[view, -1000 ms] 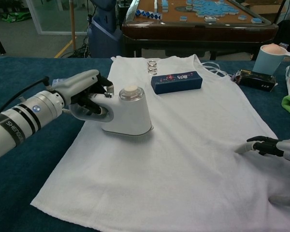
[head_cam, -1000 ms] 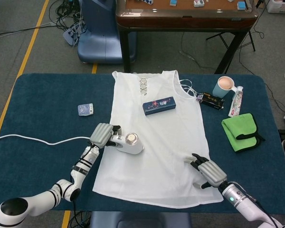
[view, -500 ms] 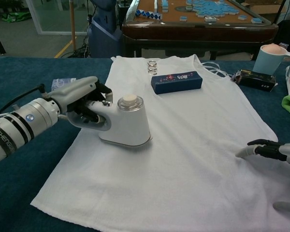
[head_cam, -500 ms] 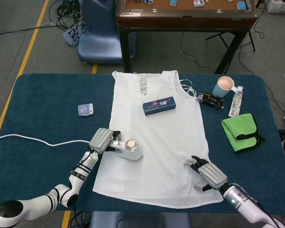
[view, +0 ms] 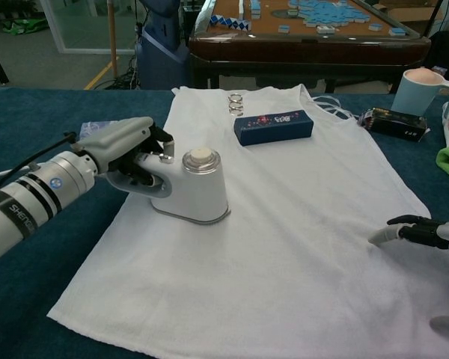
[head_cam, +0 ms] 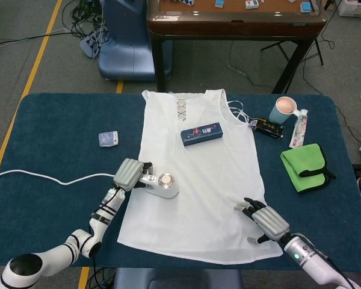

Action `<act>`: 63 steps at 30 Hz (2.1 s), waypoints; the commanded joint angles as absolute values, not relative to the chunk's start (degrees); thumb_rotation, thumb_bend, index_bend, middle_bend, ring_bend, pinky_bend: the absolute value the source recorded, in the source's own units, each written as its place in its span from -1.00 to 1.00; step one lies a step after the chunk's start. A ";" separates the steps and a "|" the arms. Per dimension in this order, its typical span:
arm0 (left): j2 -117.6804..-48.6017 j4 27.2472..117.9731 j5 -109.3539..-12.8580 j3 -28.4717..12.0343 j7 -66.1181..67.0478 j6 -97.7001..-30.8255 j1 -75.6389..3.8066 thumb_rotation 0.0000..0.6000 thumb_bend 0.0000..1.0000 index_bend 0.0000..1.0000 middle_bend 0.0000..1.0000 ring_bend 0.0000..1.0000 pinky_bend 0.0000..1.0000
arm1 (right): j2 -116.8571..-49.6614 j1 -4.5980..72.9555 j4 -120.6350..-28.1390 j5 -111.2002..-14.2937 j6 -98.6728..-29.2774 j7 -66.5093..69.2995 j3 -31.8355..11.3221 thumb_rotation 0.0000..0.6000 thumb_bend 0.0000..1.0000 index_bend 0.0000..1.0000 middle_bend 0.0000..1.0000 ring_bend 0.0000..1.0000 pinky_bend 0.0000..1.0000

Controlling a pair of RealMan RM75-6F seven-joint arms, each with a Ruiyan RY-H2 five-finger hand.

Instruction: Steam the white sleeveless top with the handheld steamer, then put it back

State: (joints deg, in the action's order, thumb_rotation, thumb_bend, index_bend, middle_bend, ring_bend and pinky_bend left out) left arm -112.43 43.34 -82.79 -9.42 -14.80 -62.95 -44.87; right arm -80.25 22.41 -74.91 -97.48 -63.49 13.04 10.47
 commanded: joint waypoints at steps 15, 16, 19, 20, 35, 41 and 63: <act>-111.72 46.59 -86.67 -5.56 -15.25 -67.28 -42.44 1.00 -0.33 0.92 0.83 0.56 0.62 | -79.96 22.92 -75.44 -97.17 -62.52 12.95 10.55 1.00 -0.66 -0.71 -0.69 -0.92 -0.75; -111.73 46.74 -86.76 -5.48 -14.73 -67.38 -42.39 1.00 -0.33 0.92 0.83 0.56 0.62 | -79.94 22.88 -75.46 -97.16 -62.55 12.97 10.59 1.00 -0.66 -0.71 -0.69 -0.92 -0.75; -112.04 46.49 -86.92 -5.42 -12.90 -67.09 -42.59 1.00 -0.33 0.92 0.83 0.55 0.62 | -79.85 22.70 -75.53 -97.15 -62.76 13.07 10.71 1.00 -0.66 -0.71 -0.69 -0.92 -0.74; -112.13 46.29 -86.92 -5.46 -12.50 -66.93 -42.71 1.00 -0.33 0.92 0.83 0.55 0.62 | -79.82 22.65 -75.56 -97.16 -62.84 13.07 10.73 1.00 -0.66 -0.71 -0.69 -0.92 -0.75; -115.10 36.02 -86.84 -7.25 -13.86 -66.67 -45.24 1.00 -0.33 0.92 0.83 0.55 0.61 | -79.80 22.53 -75.63 -96.86 -62.81 13.02 10.58 1.00 -0.66 -0.71 -0.69 -0.92 -0.75; -116.58 31.30 -86.56 -7.74 -14.78 -65.78 -46.67 1.00 -0.33 0.92 0.83 0.54 0.61 | -79.68 22.71 -75.94 -96.68 -62.56 12.75 10.39 1.00 -0.66 -0.71 -0.69 -0.92 -0.75; -116.94 39.75 -87.99 -5.24 -8.99 -67.29 -45.26 1.00 -0.33 0.92 0.81 0.53 0.60 | -79.96 22.99 -76.04 -97.41 -62.96 13.01 10.50 1.00 -0.67 -0.71 -0.69 -0.92 -0.75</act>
State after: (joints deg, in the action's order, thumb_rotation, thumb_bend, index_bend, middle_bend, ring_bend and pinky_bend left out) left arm -116.83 39.67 -87.94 -5.32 -9.22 -67.44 -45.21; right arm -79.96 22.99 -76.04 -97.41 -62.96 13.00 10.50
